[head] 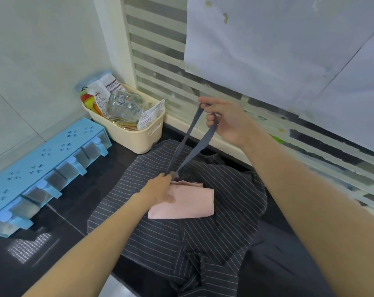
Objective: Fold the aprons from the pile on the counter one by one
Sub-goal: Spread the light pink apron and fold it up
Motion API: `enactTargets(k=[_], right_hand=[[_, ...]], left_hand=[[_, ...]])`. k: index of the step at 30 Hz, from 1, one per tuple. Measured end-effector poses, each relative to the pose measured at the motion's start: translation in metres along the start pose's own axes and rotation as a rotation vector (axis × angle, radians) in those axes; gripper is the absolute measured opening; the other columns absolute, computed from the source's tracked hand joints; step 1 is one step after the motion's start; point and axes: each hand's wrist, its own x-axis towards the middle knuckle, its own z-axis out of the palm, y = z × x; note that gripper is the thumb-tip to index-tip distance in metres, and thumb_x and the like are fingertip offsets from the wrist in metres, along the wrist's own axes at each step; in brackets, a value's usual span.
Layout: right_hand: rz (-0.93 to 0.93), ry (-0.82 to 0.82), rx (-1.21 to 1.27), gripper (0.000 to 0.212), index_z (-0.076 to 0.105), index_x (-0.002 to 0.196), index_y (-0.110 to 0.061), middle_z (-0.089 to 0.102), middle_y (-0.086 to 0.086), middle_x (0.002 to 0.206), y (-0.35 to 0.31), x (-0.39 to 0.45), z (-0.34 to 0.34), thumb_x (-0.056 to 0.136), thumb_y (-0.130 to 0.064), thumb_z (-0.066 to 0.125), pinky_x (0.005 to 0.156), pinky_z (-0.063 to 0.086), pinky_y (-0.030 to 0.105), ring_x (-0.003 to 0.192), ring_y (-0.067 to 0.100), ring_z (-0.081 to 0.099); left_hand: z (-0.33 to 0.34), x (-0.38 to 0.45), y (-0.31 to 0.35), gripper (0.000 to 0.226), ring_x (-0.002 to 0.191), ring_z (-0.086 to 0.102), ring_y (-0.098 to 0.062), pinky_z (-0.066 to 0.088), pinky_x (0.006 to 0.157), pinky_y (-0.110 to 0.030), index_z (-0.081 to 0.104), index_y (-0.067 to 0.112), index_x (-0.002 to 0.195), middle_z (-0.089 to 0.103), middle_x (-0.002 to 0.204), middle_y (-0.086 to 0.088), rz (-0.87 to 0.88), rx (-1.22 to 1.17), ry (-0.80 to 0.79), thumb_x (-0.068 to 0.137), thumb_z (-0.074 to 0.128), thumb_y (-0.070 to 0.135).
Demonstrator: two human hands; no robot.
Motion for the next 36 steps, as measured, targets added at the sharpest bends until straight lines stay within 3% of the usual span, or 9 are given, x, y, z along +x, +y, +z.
enactTargets(k=[3,6,10,16,19,23,29,33,36], right_hand=[[0.047,0.059,-0.064,0.029,0.062,0.111,0.003,0.06,0.01,0.101,0.003,-0.003,-0.013,0.089,0.013,0.045,0.042,0.035,0.013,0.047,0.003,0.044],[0.118,0.094,-0.146,0.031,0.057,0.118,0.006,0.055,0.009,0.094,0.008,-0.01,-0.022,0.09,0.012,0.045,0.038,0.031,0.013,0.046,0.003,0.042],[0.253,0.165,-0.25,0.026,0.054,0.116,0.004,0.049,0.008,0.089,0.018,-0.017,-0.034,0.092,0.009,0.044,0.035,0.029,0.013,0.049,0.005,0.04],[0.541,0.179,-0.6,0.023,0.055,0.109,0.0,0.05,0.007,0.074,0.038,-0.03,-0.031,0.091,0.009,0.044,0.032,0.025,0.01,0.051,0.007,0.037],[0.548,0.09,-0.678,0.029,0.06,0.112,-0.002,0.056,0.007,0.081,0.04,-0.038,-0.021,0.091,0.01,0.044,0.033,0.025,0.011,0.048,0.005,0.036],[0.525,0.082,-0.711,0.025,0.065,0.105,-0.002,0.053,0.005,0.075,0.045,-0.052,-0.013,0.091,0.007,0.046,0.037,0.028,0.012,0.049,0.006,0.036],[0.51,0.037,-0.703,0.015,0.063,0.093,-0.004,0.053,0.004,0.071,0.047,-0.06,-0.009,0.092,0.002,0.05,0.044,0.032,0.015,0.052,0.007,0.04],[0.436,0.037,-0.712,0.023,0.056,0.111,-0.012,0.054,0.003,0.072,0.045,-0.058,-0.002,0.093,0.001,0.048,0.044,0.033,0.015,0.054,0.007,0.039],[0.402,0.01,-0.763,0.029,0.049,0.113,-0.019,0.052,0.004,0.074,0.043,-0.054,0.002,0.095,0.002,0.04,0.039,0.031,0.015,0.054,0.008,0.037]], left_hand=[[-0.006,0.0,-0.001,0.085,0.123,0.046,-0.026,0.037,0.101,-0.03,0.023,0.016,0.146,0.04,0.141,-0.008,-0.047,-0.135,-0.059,0.079,0.073,0.028],[-0.019,-0.004,-0.002,0.047,0.106,0.055,-0.018,0.043,0.087,-0.022,0.052,0.01,0.126,0.057,0.127,-0.006,0.014,-0.205,-0.098,0.083,0.068,0.023],[-0.04,-0.017,-0.009,0.018,0.086,0.053,-0.008,0.039,0.066,-0.008,0.061,0.013,0.106,0.061,0.101,0.004,0.075,-0.359,-0.093,0.088,0.062,0.018],[-0.08,-0.043,-0.029,0.023,0.106,0.053,-0.016,0.04,0.091,-0.027,0.064,0.021,0.111,0.062,0.111,0.001,0.019,-0.711,0.013,0.089,0.063,0.016],[-0.095,-0.057,-0.033,0.025,0.105,0.056,-0.02,0.045,0.089,-0.029,0.066,0.021,0.111,0.064,0.109,-0.002,0.024,-0.765,0.073,0.088,0.063,0.013],[-0.107,-0.076,-0.038,0.028,0.104,0.058,-0.013,0.045,0.092,-0.025,0.064,0.022,0.117,0.066,0.109,0.003,0.112,-0.672,0.111,0.09,0.06,0.014],[-0.126,-0.088,-0.035,0.032,0.11,0.057,-0.015,0.04,0.092,-0.022,0.062,0.026,0.123,0.063,0.12,0.006,0.151,-0.037,0.215,0.093,0.056,0.016],[-0.151,-0.109,-0.027,0.027,0.102,0.054,-0.002,0.042,0.085,-0.012,0.062,0.039,0.105,0.06,0.114,0.014,0.181,-0.396,0.231,0.093,0.056,0.015],[-0.159,-0.121,-0.019,0.024,0.099,0.061,-0.006,0.049,0.084,-0.02,0.067,0.036,0.102,0.066,0.108,0.012,0.157,-0.769,0.2,0.091,0.06,0.016]])
